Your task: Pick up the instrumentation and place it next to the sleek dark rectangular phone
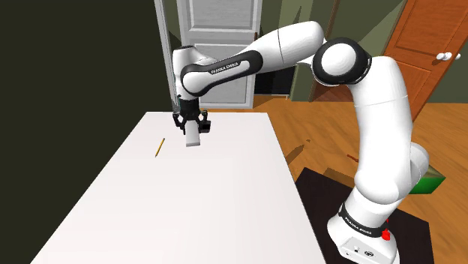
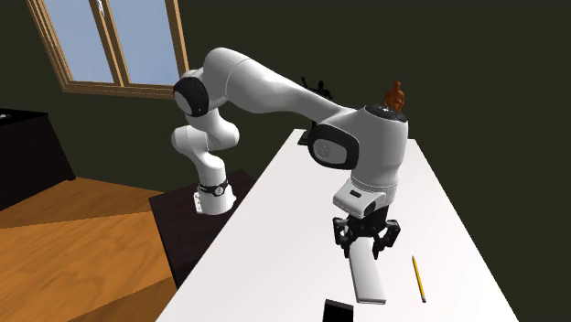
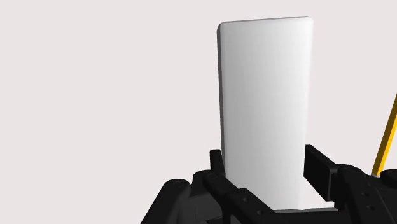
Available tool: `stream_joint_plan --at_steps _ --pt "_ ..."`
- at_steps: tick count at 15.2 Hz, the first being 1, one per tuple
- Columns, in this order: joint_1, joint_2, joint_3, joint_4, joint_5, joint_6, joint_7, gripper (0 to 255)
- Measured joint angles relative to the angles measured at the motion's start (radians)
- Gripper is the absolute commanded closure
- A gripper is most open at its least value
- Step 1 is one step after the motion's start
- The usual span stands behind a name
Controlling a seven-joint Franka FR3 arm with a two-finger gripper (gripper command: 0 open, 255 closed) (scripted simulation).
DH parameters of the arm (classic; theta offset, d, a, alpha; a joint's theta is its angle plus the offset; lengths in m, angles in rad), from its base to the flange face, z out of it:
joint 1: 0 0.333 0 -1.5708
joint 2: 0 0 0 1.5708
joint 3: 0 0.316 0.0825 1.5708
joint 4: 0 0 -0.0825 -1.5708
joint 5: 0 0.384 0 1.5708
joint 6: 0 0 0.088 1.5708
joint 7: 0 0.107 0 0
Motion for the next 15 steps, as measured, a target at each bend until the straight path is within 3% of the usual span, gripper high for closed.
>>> stream_joint_plan --at_steps 8,14,15 --pt "0.005 0.037 -0.016 -0.051 -0.025 0.083 0.016 255" --pt "0.005 0.041 -0.018 -0.057 -0.028 0.092 0.018 255" --pt "0.006 0.042 -0.018 -0.056 -0.029 0.092 0.018 0"
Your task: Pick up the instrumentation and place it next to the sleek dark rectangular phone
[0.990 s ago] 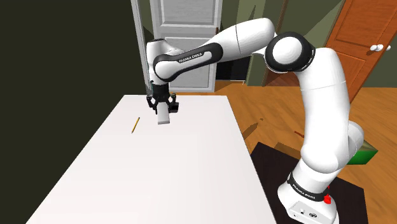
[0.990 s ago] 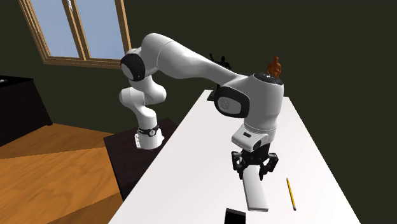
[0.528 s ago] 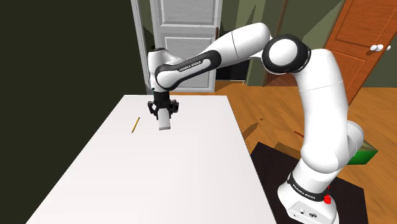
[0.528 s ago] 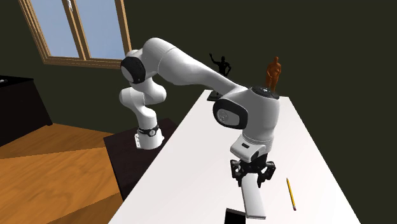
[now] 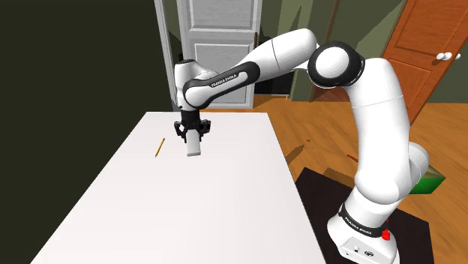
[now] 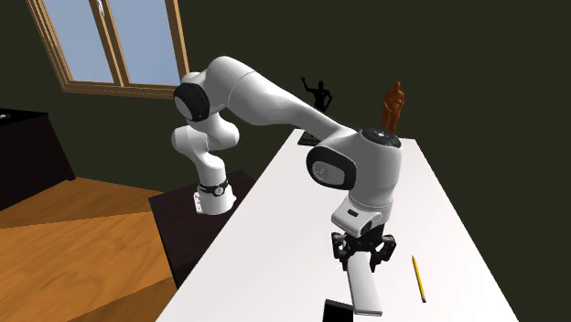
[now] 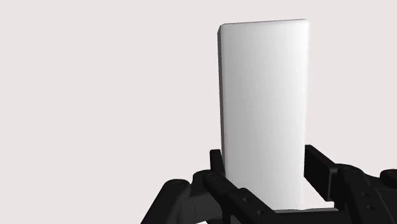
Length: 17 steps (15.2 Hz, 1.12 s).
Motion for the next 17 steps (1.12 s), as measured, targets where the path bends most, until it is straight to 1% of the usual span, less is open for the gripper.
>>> stream_joint_plan --at_steps 6,11,17 --pt "0.0 0.001 -0.001 0.001 0.0 0.0 0.0 0" --pt "-0.006 -0.043 0.018 0.05 0.028 -0.086 -0.016 0" --pt "-0.008 -0.046 0.02 0.059 0.031 -0.099 -0.02 0"
